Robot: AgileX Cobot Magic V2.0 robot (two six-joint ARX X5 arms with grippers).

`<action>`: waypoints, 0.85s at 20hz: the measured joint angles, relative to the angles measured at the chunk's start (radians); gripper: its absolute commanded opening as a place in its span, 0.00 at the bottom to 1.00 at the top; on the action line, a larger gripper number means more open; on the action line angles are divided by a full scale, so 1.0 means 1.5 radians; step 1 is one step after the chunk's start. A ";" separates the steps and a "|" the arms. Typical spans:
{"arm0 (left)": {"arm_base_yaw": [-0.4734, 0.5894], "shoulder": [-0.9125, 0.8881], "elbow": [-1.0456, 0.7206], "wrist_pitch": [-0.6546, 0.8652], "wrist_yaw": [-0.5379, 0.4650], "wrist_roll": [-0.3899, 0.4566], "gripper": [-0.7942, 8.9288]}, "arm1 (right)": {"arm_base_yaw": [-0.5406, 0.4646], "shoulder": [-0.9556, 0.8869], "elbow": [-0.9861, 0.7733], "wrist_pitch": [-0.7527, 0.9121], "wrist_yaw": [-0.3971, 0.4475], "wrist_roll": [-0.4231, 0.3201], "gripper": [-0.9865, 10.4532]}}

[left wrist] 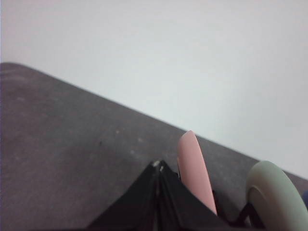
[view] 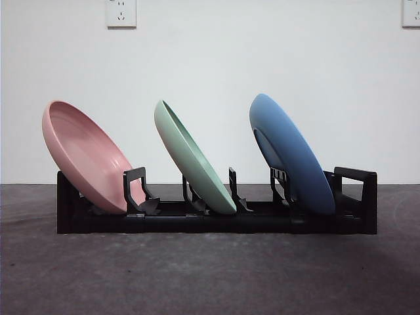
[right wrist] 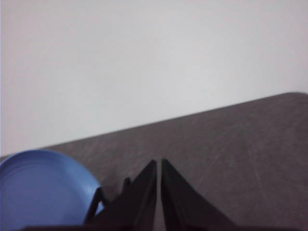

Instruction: Place the plate

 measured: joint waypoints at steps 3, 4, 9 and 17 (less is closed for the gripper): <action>0.000 0.056 0.091 -0.096 0.008 0.016 0.09 | 0.000 0.040 0.059 -0.057 -0.039 -0.001 0.10; 0.000 0.078 0.123 -0.130 0.014 0.024 0.09 | 0.000 0.056 0.079 -0.074 -0.058 -0.001 0.10; 0.000 0.191 0.257 -0.285 0.063 0.069 0.09 | 0.000 0.146 0.178 -0.179 -0.142 -0.004 0.10; 0.000 0.351 0.382 -0.492 0.121 0.115 0.09 | 0.000 0.330 0.356 -0.419 -0.206 -0.030 0.10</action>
